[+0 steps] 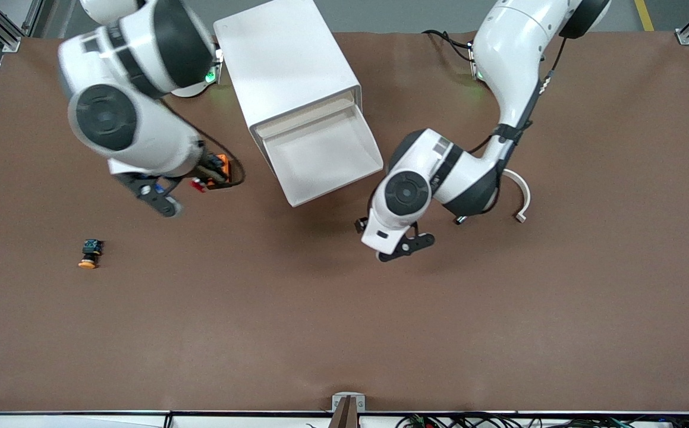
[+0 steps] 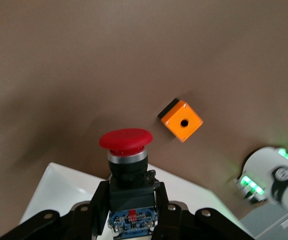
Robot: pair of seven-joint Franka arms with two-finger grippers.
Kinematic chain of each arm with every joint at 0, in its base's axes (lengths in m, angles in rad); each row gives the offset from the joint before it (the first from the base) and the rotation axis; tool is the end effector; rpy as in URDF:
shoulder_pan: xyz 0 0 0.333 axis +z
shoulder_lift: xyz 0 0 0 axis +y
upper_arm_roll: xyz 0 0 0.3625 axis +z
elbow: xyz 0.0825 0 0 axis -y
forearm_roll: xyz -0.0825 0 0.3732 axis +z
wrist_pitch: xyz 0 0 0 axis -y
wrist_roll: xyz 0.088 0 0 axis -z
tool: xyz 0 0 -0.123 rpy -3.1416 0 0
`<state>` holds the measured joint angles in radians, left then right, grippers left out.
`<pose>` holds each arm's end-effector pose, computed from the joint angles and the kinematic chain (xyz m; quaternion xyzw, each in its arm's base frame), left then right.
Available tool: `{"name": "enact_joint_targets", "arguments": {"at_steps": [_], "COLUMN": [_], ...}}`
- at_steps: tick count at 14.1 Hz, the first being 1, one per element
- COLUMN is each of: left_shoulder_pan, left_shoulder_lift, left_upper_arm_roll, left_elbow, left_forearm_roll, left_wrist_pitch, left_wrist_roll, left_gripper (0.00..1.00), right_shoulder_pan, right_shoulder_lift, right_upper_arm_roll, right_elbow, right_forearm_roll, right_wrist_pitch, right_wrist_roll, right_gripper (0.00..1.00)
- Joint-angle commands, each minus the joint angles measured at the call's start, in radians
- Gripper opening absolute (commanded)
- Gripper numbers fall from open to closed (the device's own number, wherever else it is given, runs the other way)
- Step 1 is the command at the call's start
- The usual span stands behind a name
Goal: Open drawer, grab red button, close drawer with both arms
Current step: 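Carry the red button beside the yellow button while the left gripper pushes the drawer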
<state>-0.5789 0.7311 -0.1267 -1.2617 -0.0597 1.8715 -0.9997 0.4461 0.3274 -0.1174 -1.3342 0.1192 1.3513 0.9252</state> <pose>0.5834 -0.4716 0.3410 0.9812 0.1696 -0.0915 0.0031 0.5771 0.2272 0.5555 0.9449 -0.2862 -0.1479 0.0573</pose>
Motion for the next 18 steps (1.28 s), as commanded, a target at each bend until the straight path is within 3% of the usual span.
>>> {"name": "enact_joint_targets", "arguments": {"at_steps": [1,4,8,11,18], "left_shoulder_pan": [-0.039,-0.076,-0.131,-0.177,-0.21], "left_shoulder_lift": [-0.009,-0.016,-0.019,-0.033,-0.035], "left_upper_arm_roll": [0.007,0.007,0.009,0.007,-0.04], "left_elbow": [-0.028,-0.045,-0.111,-0.131,-0.131], "left_forearm_roll": [0.015,0.015,0.02,0.02,0.014], "left_wrist_pitch": [0.06,0.084,0.196,0.212,0.216], "left_wrist_roll": [-0.057,-0.079,-0.126,-0.175,-0.238], "left_gripper": [1.0,1.0,1.0,1.0,1.0], "right_shoulder_pan": [-0.116,-0.226,-0.254,-0.267,-0.405], "right_shoulder_lift": [-0.027,-0.041,-0.08,-0.071,0.016], "right_upper_arm_roll": [0.018,0.018,0.016,0.018,0.018], "right_elbow": [-0.059,-0.161,-0.382,-0.422,-0.511], "right_forearm_roll": [-0.03,-0.042,-0.105,-0.193,-0.201], "right_wrist_pitch": [0.012,0.112,0.363,0.455,0.741], "right_wrist_roll": [-0.272,-0.559,-0.66,-0.672,-0.905], "right_gripper": [0.1,0.1,0.1,0.1,0.1]}}
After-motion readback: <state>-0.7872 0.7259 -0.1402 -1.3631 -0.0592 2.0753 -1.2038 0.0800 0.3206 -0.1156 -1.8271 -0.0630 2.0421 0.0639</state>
